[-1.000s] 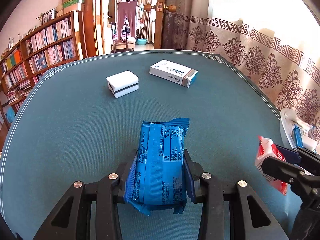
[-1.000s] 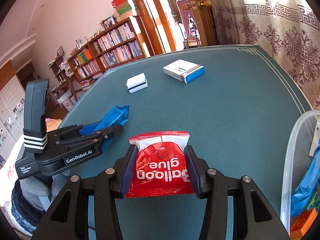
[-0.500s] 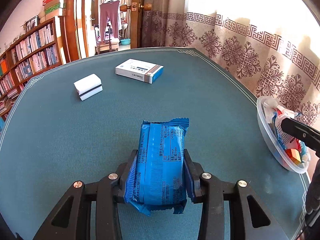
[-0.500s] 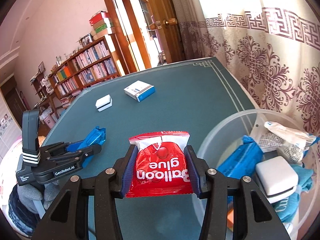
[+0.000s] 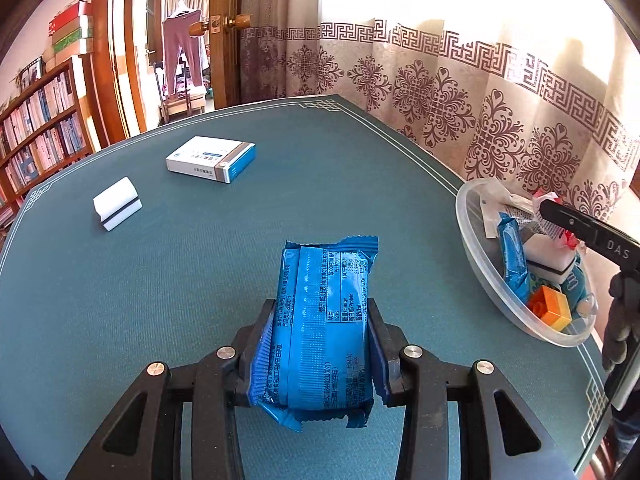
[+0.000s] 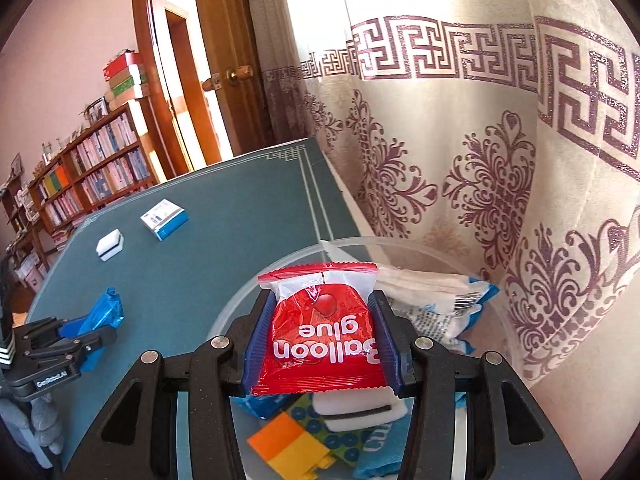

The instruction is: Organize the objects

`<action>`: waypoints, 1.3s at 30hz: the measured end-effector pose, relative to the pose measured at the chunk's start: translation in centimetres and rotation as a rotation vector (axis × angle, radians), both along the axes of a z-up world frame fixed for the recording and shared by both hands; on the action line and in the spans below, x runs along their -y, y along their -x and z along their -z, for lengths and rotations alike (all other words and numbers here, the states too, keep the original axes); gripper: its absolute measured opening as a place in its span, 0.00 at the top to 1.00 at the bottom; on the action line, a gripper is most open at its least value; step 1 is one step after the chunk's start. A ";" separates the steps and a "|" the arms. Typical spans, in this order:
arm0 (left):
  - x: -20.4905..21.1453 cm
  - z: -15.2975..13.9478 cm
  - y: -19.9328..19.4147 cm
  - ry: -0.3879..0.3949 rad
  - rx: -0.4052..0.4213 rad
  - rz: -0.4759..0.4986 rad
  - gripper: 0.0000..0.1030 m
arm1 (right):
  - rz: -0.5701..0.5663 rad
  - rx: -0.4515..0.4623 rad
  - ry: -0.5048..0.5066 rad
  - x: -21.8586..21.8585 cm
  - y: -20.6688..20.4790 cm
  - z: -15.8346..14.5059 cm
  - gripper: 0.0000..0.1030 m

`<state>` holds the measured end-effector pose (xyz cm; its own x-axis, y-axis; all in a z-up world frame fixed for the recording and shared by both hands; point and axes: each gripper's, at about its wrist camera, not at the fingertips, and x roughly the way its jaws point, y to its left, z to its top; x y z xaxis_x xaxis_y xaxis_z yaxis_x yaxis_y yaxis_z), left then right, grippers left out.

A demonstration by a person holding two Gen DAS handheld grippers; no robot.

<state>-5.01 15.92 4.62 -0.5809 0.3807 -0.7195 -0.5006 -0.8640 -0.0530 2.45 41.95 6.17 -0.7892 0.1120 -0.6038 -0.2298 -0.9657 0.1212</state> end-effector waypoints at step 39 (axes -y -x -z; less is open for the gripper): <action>-12.9 -2.4 -6.7 -0.045 0.004 0.382 0.58 | 0.045 -0.089 0.057 -2.9 -4.6 -0.8 0.45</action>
